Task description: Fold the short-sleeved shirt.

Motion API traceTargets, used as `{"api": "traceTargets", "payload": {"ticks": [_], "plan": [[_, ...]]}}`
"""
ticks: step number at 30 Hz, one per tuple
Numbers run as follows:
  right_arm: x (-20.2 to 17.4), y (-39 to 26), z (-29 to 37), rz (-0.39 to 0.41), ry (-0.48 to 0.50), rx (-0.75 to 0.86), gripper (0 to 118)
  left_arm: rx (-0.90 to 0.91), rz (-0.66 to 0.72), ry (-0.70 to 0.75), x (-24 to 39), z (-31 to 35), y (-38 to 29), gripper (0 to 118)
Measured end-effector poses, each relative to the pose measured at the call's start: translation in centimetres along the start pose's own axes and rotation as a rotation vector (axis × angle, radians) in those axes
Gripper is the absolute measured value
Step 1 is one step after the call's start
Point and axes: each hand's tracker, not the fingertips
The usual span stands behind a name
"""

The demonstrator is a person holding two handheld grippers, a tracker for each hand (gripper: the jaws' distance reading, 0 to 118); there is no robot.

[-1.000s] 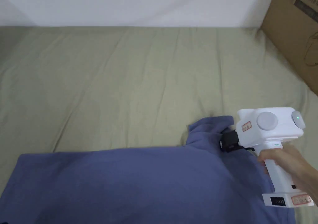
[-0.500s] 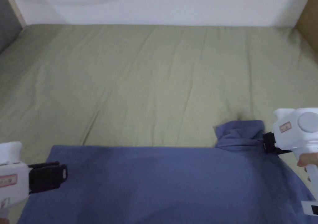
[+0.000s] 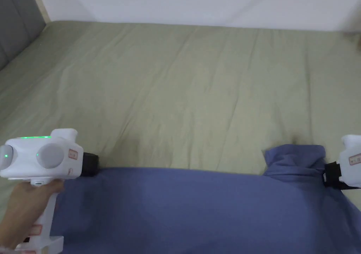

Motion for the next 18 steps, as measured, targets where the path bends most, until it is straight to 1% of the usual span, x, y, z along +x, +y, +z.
{"api": "traceTargets", "payload": {"ticks": [1,2,5,7,8,12,16,18], "plan": [[-0.1,-0.1,0.4,0.0,-0.001,0.008,0,0.004,-0.006,-0.008,-0.1,0.3,0.1,11],[-0.1,-0.1,1.0,-0.002,0.001,0.023,0,0.01,-0.011,-0.014,0.0,0.7,0.2,1],[0.3,-0.1,2.8,-0.028,0.02,0.065,0,0.002,0.017,-0.043,0.3,1.3,0.2,1],[0.8,-0.5,4.5,-0.073,0.081,0.099,0,0.003,0.003,-0.045,0.5,2.4,-0.1,1],[0.9,-0.6,5.2,-0.082,0.089,0.102,0,0.009,-0.002,-0.052,0.3,3.1,-0.2,1],[0.7,-2.2,9.3,-0.01,0.065,0.159,0,0.08,-0.023,-0.086,-0.7,8.3,-1.4,1],[1.0,-5.3,13.9,0.011,0.082,0.214,0,0.165,-0.024,-0.121,-2.2,14.2,-4.4,1],[1.1,-7.5,15.8,0.02,0.094,0.231,0,0.176,-0.025,-0.133,-2.8,16.5,-6.6,1]]}}
